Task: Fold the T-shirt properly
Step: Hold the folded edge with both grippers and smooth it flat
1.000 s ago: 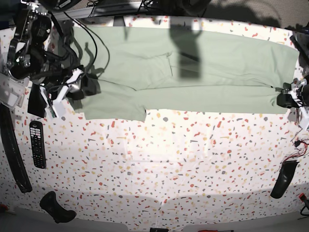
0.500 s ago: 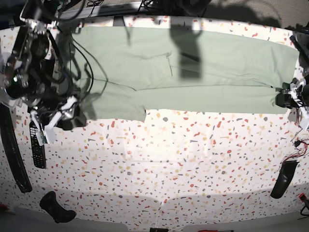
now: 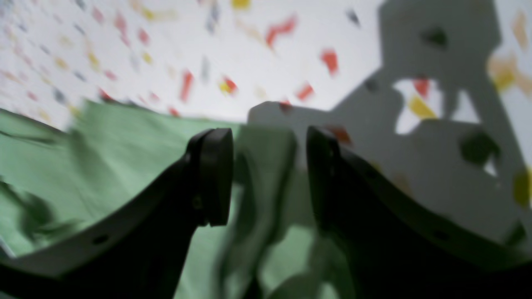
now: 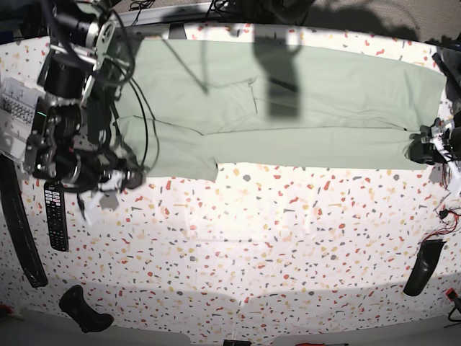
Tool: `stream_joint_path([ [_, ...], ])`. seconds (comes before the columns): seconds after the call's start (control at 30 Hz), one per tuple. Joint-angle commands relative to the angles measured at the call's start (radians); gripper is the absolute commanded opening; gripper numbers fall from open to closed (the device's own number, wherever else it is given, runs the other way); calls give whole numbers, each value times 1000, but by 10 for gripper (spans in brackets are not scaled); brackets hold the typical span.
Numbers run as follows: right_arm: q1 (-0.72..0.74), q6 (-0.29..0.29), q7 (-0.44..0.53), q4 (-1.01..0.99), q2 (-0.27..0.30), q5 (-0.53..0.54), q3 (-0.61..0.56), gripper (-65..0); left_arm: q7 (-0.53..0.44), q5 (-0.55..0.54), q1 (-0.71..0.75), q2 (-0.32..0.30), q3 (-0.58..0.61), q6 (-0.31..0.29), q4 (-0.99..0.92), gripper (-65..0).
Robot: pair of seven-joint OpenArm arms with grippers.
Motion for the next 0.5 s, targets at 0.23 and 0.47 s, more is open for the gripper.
stream_joint_path([
  [0.23, 39, 7, 31, 13, -2, -64, 4, -370, -13, -23, -22, -24, -7, -3, 15, -458],
  [0.47, 40, 0, 64, 11, 1, -99, 3, -395, -14, -23, -22, -17, -7, -3, 15, -458],
])
